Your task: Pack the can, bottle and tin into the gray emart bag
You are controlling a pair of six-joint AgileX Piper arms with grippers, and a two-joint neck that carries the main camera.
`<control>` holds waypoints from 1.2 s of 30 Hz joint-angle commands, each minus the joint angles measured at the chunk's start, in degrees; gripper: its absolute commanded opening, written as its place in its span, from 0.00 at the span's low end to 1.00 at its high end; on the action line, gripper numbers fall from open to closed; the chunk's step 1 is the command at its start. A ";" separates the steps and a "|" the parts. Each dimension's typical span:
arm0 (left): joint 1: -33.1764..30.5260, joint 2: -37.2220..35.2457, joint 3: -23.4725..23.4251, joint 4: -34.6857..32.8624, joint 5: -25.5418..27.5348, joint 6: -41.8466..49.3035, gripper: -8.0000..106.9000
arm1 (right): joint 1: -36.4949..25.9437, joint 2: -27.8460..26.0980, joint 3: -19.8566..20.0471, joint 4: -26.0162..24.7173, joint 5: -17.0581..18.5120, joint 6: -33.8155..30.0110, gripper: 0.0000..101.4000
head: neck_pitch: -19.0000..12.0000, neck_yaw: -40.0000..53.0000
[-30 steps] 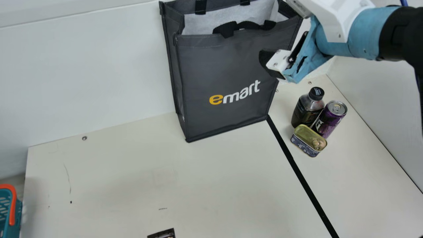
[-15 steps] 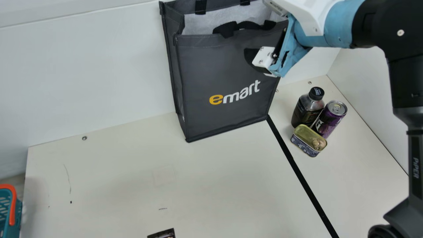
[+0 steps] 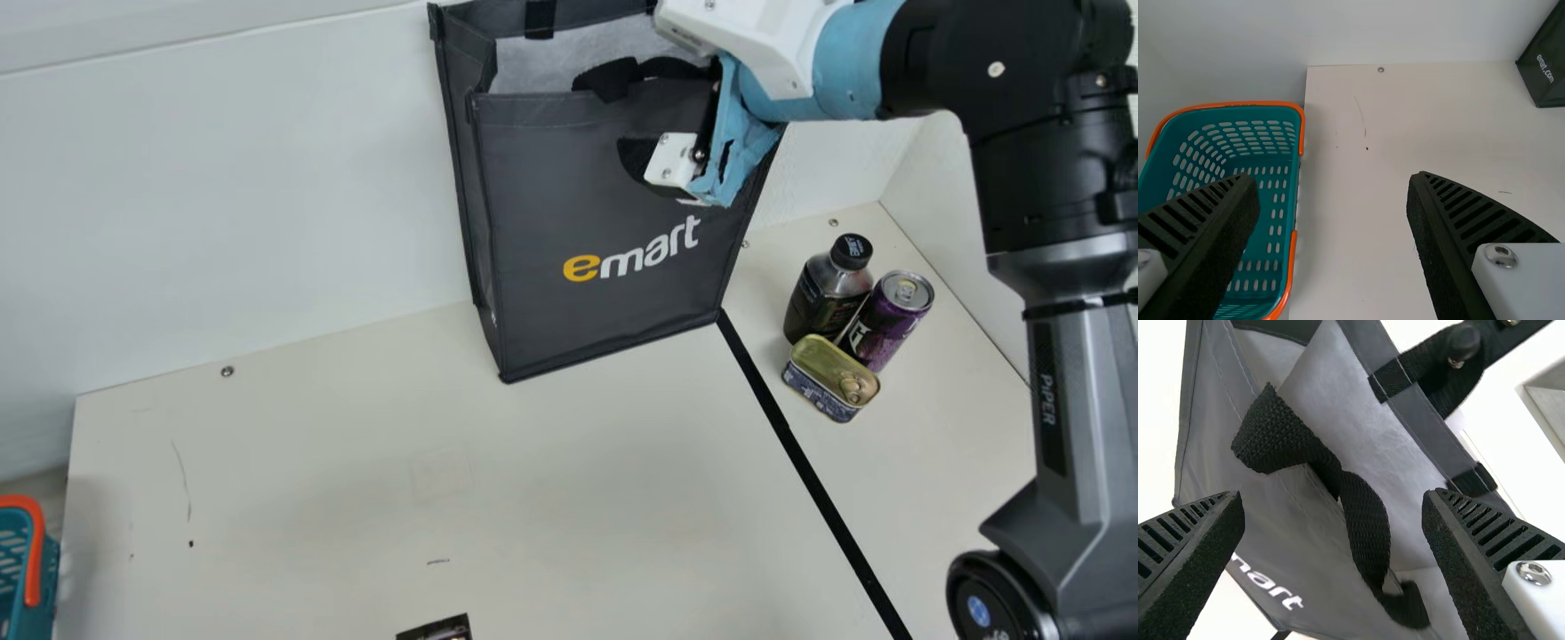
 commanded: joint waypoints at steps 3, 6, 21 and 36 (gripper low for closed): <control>0.00 0.00 0.00 0.00 0.00 0.00 0.85 | 0.64 1.24 -0.48 0.30 0.11 -1.60 0.90 | -1.30 -0.05; 0.00 0.00 0.00 0.00 0.00 0.00 0.85 | 1.19 2.10 -0.62 0.29 0.11 -2.65 0.90 | -1.30 -0.05; 0.00 0.00 0.00 0.00 0.00 0.00 0.85 | 3.28 5.64 -1.04 -0.91 0.11 -5.87 0.90 | -1.30 -0.05; 0.00 0.00 0.00 0.00 0.00 0.00 0.85 | 4.34 7.81 -1.09 -1.57 0.11 -6.39 0.17 | -1.30 -0.05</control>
